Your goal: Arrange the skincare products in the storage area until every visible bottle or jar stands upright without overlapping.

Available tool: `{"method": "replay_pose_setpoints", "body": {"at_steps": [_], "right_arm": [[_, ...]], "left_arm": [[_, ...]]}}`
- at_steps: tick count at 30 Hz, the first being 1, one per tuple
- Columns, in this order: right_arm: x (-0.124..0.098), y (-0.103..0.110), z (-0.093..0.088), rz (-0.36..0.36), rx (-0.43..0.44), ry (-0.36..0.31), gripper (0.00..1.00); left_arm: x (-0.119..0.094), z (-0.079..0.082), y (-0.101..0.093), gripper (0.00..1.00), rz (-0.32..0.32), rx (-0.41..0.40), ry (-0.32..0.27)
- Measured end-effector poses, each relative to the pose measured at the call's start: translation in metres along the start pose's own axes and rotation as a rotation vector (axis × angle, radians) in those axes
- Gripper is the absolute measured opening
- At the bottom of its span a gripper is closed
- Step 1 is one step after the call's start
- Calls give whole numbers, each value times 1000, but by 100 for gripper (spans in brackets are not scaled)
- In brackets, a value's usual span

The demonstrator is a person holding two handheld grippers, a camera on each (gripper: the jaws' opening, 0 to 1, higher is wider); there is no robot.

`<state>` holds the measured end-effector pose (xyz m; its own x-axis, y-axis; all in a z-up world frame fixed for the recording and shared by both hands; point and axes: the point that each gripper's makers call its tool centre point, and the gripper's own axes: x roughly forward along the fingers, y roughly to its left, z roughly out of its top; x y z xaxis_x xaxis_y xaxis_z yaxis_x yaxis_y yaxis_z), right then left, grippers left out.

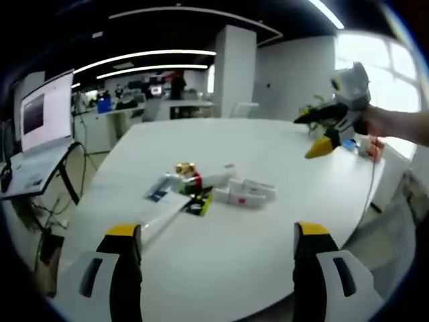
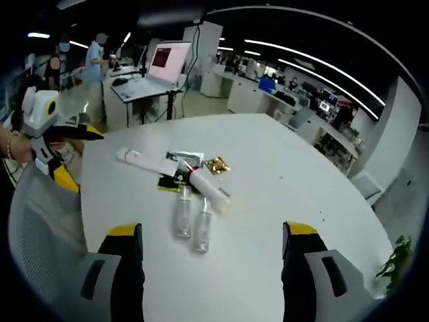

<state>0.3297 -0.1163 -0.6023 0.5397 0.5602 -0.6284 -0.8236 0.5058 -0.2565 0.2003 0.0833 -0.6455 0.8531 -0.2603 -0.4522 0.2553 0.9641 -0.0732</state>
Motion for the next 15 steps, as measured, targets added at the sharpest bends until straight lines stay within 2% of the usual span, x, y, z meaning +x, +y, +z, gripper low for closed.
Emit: {"method": "replay_pose_setpoints", "body": {"at_steps": [7, 10, 15], "right_arm": [[10, -10, 11, 41, -77, 25, 84], [17, -16, 10, 66, -117, 49, 83], [27, -15, 15, 103, -168, 73, 83]], "left_arm": [[-1, 1, 2, 86, 6, -9, -6], [-1, 1, 3, 86, 11, -7, -1], [-2, 1, 5, 86, 20, -4, -3]]}}
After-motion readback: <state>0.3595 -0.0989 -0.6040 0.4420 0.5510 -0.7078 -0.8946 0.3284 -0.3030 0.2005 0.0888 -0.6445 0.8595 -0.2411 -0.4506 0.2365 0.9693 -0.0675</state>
